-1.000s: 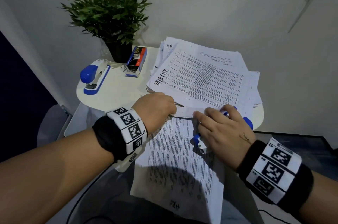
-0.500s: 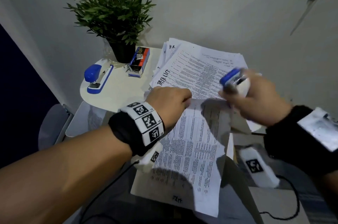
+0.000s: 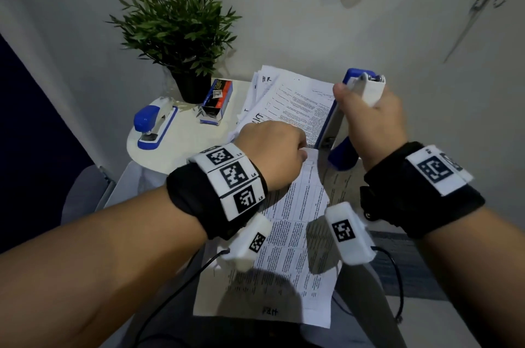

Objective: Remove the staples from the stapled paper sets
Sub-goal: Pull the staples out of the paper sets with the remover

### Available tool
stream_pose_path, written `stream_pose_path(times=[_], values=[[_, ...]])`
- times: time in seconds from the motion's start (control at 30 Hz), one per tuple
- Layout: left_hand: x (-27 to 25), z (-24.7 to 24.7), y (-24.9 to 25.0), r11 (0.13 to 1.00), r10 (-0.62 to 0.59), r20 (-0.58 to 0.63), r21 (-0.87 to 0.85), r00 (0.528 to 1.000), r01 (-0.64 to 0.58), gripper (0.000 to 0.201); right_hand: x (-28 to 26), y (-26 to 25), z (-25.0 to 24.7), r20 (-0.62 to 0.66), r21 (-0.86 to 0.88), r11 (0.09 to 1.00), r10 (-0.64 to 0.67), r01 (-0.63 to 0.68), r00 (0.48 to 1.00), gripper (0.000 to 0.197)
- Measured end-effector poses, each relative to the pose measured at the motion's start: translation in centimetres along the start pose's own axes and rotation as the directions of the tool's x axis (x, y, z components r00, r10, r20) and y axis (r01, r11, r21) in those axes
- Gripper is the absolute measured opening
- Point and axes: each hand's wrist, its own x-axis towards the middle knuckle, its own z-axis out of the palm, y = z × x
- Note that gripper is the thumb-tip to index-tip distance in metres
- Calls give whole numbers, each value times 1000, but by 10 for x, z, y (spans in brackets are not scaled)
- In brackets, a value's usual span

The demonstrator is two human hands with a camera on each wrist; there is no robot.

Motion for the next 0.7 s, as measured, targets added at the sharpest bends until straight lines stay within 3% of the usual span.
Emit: stream_pose_path(times=[0.13, 0.3, 0.43, 0.7], values=[[-4, -3, -1, 1000, -16, -25, -7, 1000, 16, 23, 4, 1, -5, -59, -11, 1000, 11, -11, 998, 38], [-8, -8, 8, 999, 29, -74, -12, 997, -30, 22, -1, 0, -6, -7, -82, 996, -21, 20, 1000, 25], [-13, -11, 7, 999, 25, -111, -37, 994, -29, 23, 0, 0, -12, -46, -86, 996, -23, 19, 999, 24], [-11, -17, 9, 996, 52, -55, -76, 997, -56, 23, -4, -8, -12, -56, -6, 998, -60, 60, 997, 27]])
